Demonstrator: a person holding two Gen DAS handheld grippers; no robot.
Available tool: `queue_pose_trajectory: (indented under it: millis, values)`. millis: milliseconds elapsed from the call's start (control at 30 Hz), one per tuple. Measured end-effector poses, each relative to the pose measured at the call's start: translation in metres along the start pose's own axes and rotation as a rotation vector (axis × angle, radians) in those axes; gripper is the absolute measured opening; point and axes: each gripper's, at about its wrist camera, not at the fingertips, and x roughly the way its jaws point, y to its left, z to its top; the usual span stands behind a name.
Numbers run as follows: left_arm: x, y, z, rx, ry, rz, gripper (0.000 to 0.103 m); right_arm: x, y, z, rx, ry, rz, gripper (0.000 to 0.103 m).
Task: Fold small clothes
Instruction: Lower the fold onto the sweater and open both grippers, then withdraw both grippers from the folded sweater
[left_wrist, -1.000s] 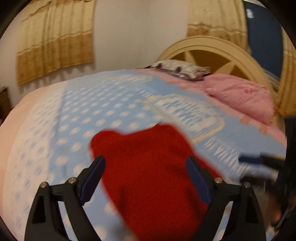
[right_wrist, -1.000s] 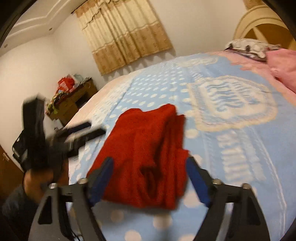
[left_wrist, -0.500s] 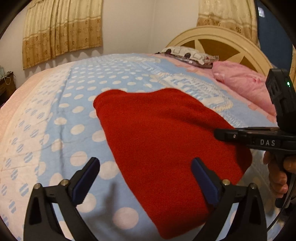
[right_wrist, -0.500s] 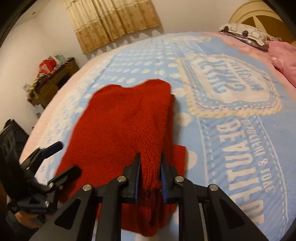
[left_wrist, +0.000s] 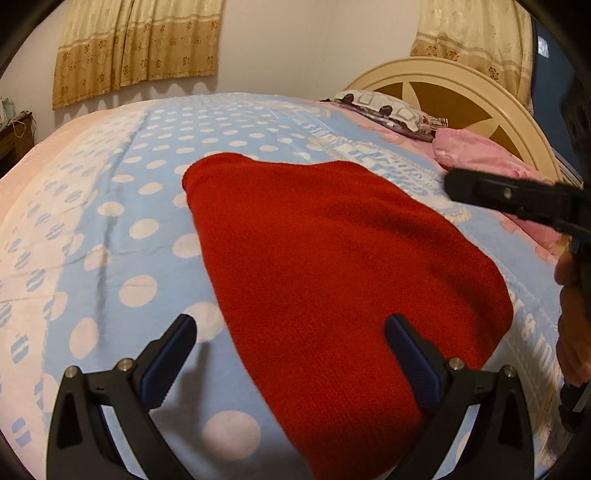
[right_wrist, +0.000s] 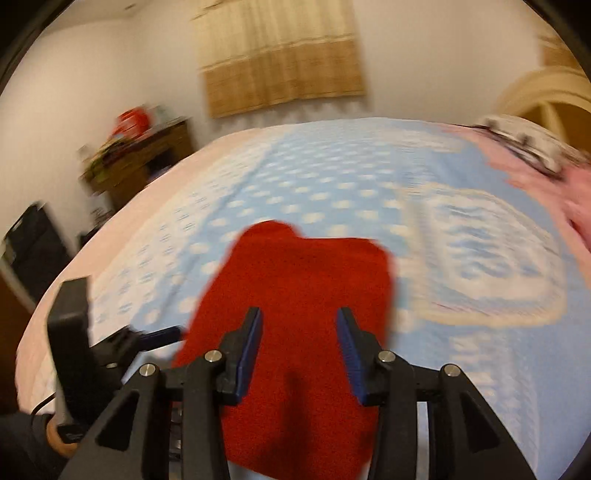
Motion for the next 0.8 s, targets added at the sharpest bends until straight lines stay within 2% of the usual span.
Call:
queue_pose_trajectory:
  millis: [133, 267, 333, 400, 500, 633, 700, 800]
  values:
    - [0.000, 0.001, -0.001, -0.008, 0.001, -0.001, 0.103, 0.038, 0.002, 0.003, -0.019, 0.092, -0.009, 0.043]
    - [0.003, 0.001, -0.002, -0.018, 0.011, -0.013, 0.103, 0.065, -0.030, -0.003, 0.045, 0.161, -0.064, 0.042]
    - [0.004, 0.002, -0.002, -0.023, 0.019, -0.023, 0.103, 0.069, -0.045, -0.009, 0.071, 0.176, -0.053, 0.041]
    - [0.006, 0.001, -0.001, -0.025, 0.024, -0.028, 0.103, 0.068, -0.047, -0.011, 0.077, 0.175, -0.043, 0.041]
    - [0.006, 0.002, -0.001, -0.028, 0.024, -0.029, 0.103, 0.071, -0.042, -0.014, 0.034, 0.166, -0.069, 0.041]
    - [0.005, 0.000, -0.002, -0.026, 0.018, -0.020, 0.103, 0.060, -0.037, -0.013, 0.042, 0.124, -0.100, 0.042]
    - [0.004, -0.001, -0.003, -0.026, 0.010, -0.011, 0.103, 0.038, -0.027, -0.016, 0.038, 0.077, -0.112, 0.043]
    - [0.005, 0.002, -0.003, -0.036, 0.011, -0.016, 0.103, 0.003, -0.010, -0.027, 0.022, 0.017, -0.058, 0.043]
